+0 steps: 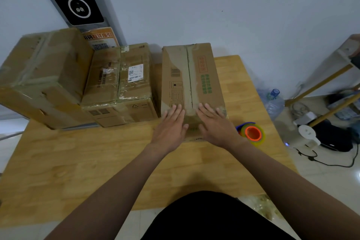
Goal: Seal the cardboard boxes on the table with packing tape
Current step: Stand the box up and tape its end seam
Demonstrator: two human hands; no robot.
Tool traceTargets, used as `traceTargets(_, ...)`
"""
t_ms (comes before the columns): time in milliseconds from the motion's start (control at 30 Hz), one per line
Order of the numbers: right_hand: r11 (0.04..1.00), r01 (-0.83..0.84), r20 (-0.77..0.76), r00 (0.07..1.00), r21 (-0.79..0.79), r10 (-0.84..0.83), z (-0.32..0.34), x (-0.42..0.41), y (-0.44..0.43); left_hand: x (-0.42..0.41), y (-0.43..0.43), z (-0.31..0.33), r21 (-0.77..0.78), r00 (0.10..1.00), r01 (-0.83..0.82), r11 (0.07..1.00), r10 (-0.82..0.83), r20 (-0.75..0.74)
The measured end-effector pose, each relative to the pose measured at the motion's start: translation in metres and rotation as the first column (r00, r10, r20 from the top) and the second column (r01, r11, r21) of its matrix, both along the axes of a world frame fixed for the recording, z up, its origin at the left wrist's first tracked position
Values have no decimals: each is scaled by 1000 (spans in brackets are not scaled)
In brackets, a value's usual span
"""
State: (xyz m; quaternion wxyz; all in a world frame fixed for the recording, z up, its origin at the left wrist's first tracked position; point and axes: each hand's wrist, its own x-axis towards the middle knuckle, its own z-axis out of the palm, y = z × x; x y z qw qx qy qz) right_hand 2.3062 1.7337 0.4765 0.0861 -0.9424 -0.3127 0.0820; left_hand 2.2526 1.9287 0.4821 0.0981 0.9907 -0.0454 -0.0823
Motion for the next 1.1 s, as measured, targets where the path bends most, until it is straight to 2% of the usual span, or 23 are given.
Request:
traceTargets(300, 986, 137, 54, 990, -99, -132, 5, -6, -30, -12, 24, -4, 32, 998, -66, 997, 66, 3)
traceTargets(400, 991, 99, 19, 995, -87, -98, 11, -2, -13, -8, 9, 2, 45, 999, -52, 998, 51, 12)
traceTargets(533, 1000, 0, -46, 999, -29, -2, 10, -4, 23, 4, -14, 4, -14, 1000, -4, 1000, 4, -12)
traceTargets(667, 999, 6, 2, 1000, -48, -6, 5, -4, 12, 5, -4, 5, -16, 1000, -5, 1000, 5, -8)
traceTargets(800, 990, 137, 111, 985, -8, -136, -8, -10, -13, -5, 7, -2, -23, 996, -93, 995, 93, -10)
traceTargets(967, 961, 268, 36, 962, 67, -271, -10, -15, -12, -4, 4, -5, -127, 981, -189, 974, 182, -67)
traceTargets(1100, 938, 325, 76, 939, 117, -335, -8, -15, -2, 3, -8, -5, -253, 956, -294, 922, 282, -85)
